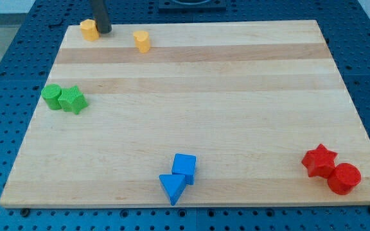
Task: Move your arm towards the blue cube
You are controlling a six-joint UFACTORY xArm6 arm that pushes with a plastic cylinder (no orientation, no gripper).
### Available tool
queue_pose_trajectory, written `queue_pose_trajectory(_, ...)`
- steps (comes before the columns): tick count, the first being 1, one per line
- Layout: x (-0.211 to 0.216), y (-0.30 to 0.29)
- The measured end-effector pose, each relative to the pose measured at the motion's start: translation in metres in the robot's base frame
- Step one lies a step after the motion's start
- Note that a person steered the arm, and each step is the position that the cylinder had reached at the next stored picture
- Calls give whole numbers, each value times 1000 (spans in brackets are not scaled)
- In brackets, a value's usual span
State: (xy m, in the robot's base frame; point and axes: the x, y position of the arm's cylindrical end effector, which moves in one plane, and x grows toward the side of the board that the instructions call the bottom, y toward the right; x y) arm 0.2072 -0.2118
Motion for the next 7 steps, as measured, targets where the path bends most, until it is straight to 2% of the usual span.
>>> queue_pose_trajectory(3, -1, -15)
queue_pose_trajectory(5, -1, 0)
queue_pose_trajectory(7, -15, 173)
